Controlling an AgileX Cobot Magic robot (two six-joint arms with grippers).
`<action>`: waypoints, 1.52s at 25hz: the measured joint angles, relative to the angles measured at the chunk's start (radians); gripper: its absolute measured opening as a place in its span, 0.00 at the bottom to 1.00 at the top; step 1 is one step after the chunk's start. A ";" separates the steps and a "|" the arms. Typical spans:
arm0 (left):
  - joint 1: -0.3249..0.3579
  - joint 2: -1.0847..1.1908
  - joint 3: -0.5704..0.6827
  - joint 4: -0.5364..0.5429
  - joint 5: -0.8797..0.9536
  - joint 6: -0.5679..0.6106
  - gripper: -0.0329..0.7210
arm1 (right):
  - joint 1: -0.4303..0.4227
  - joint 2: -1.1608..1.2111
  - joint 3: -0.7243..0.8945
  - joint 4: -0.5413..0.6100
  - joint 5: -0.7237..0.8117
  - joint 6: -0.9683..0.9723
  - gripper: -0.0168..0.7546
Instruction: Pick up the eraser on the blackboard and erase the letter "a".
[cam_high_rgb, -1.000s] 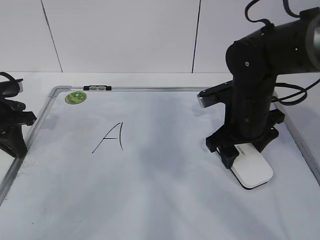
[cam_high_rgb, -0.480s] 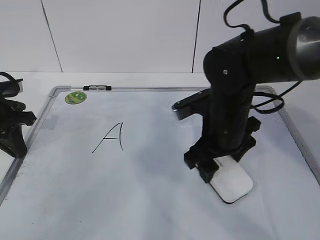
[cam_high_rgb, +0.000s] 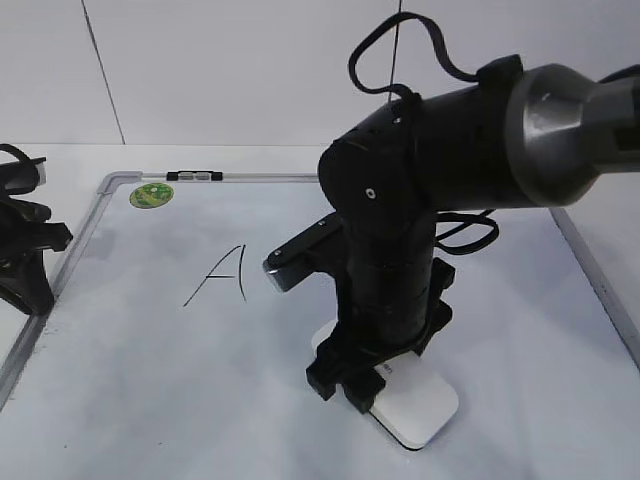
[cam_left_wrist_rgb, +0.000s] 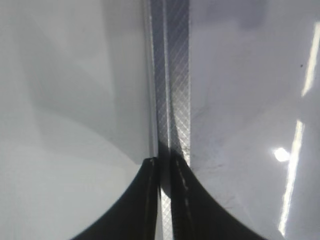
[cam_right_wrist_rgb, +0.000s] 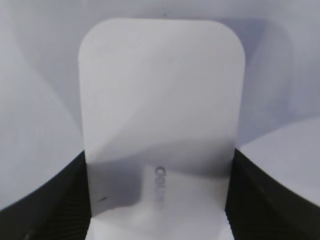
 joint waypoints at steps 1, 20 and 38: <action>0.000 0.000 0.000 0.000 0.000 0.000 0.09 | 0.000 0.001 -0.011 -0.009 0.007 0.000 0.75; 0.000 0.000 0.000 0.000 0.000 0.000 0.09 | -0.447 -0.041 -0.153 -0.048 0.135 0.018 0.75; 0.000 0.000 0.000 0.000 0.000 0.000 0.09 | -0.654 -0.025 -0.153 -0.008 0.143 0.043 0.75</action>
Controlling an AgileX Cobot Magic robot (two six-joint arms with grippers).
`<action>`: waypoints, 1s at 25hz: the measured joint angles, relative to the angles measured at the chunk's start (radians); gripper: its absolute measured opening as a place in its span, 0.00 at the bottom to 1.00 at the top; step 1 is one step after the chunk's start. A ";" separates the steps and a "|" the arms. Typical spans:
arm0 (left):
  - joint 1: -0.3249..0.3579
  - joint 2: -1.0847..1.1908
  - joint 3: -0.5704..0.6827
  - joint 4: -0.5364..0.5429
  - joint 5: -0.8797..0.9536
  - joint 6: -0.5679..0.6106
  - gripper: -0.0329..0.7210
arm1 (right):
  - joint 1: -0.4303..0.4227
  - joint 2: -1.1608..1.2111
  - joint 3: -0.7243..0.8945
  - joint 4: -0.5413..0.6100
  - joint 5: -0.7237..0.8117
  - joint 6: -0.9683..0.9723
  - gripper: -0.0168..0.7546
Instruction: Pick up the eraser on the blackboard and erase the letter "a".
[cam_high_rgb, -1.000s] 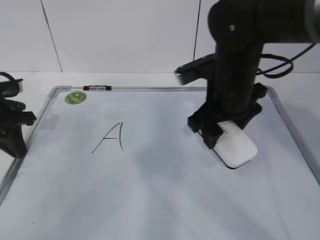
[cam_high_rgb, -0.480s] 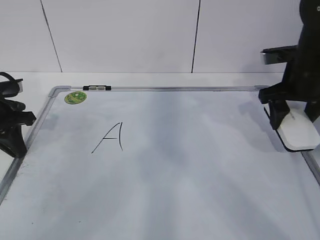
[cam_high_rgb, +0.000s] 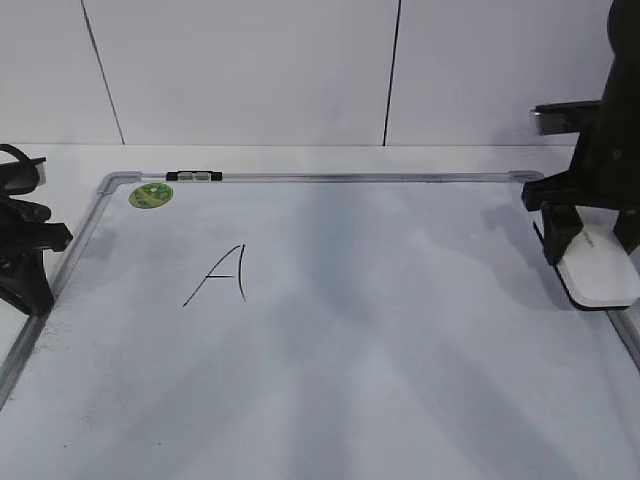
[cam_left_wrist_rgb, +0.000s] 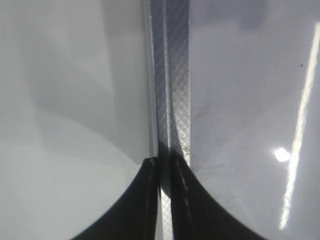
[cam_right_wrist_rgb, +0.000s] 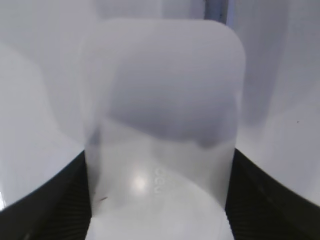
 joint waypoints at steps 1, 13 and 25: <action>0.000 0.000 0.000 0.000 0.000 0.000 0.09 | 0.000 0.007 0.000 0.002 0.000 0.000 0.75; 0.000 0.000 0.000 0.000 0.000 0.000 0.09 | -0.016 0.029 0.002 0.013 -0.032 0.002 0.75; 0.000 0.000 0.000 0.000 0.000 0.000 0.09 | -0.029 0.054 0.002 0.015 -0.053 0.003 0.75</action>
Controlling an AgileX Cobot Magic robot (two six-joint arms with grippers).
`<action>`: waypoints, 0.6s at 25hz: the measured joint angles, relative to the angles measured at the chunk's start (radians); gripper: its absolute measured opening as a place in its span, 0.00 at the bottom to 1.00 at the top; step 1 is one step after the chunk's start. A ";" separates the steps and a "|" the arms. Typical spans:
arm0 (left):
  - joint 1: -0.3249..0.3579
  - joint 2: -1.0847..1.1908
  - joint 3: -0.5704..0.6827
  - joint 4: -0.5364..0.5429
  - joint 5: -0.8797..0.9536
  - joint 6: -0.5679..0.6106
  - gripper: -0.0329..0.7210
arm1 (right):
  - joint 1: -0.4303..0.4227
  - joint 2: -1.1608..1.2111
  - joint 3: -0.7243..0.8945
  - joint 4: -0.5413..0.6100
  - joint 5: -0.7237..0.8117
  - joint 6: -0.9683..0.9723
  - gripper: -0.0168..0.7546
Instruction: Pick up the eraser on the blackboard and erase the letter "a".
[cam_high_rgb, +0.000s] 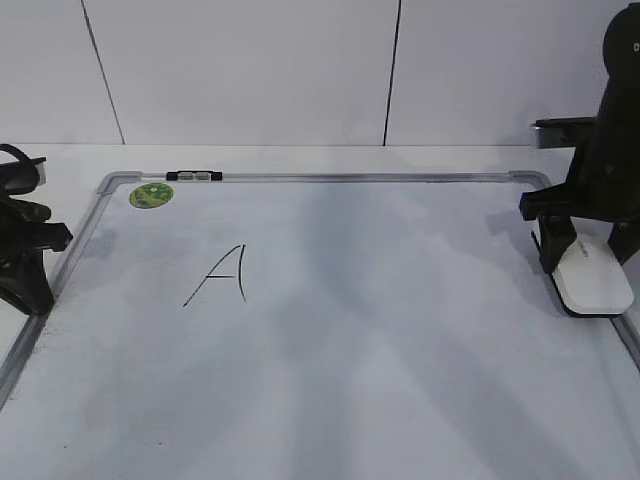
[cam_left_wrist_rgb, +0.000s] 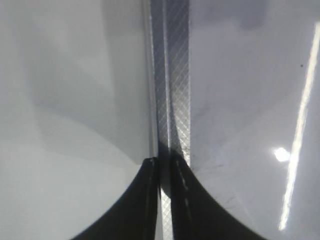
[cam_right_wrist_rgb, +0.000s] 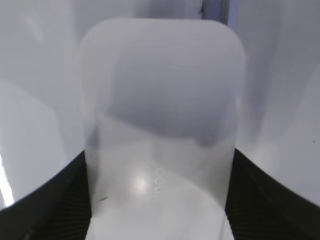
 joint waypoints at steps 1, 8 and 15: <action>0.000 0.000 0.000 0.000 0.000 0.000 0.09 | 0.000 0.004 0.000 0.003 -0.002 0.000 0.75; 0.000 0.000 0.000 0.000 0.000 0.000 0.09 | 0.000 0.012 0.000 0.005 -0.002 0.000 0.75; 0.000 0.000 0.000 0.000 0.000 0.000 0.09 | 0.000 0.016 0.000 -0.005 0.004 0.000 0.75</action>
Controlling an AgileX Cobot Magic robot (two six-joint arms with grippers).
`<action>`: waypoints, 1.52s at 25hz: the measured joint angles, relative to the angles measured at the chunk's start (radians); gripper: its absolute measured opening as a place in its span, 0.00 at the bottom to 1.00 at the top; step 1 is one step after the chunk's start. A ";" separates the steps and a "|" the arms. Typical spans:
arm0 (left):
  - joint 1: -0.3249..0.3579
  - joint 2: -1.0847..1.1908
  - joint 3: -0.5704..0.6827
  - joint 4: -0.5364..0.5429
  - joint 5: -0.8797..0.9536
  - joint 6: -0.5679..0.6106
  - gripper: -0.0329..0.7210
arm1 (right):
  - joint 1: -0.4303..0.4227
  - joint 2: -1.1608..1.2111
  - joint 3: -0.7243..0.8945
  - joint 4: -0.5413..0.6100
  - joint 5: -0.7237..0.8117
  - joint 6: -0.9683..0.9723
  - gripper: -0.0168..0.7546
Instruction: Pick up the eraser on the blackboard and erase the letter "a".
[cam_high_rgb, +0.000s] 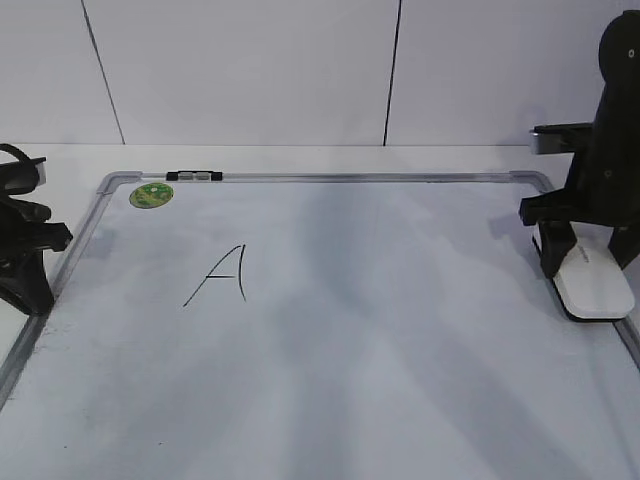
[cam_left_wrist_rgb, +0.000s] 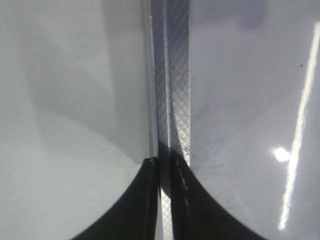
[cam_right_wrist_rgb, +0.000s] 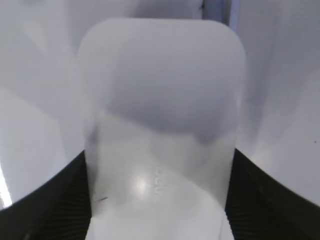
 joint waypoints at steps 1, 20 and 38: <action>0.000 0.000 0.000 0.000 0.000 0.000 0.09 | 0.000 0.000 0.000 0.000 0.003 0.000 0.75; 0.000 0.000 0.000 0.000 0.000 0.000 0.09 | 0.000 0.015 0.000 0.025 -0.002 0.000 0.78; 0.000 0.000 0.000 0.005 0.000 0.000 0.11 | 0.000 -0.056 -0.154 0.014 0.070 -0.028 0.85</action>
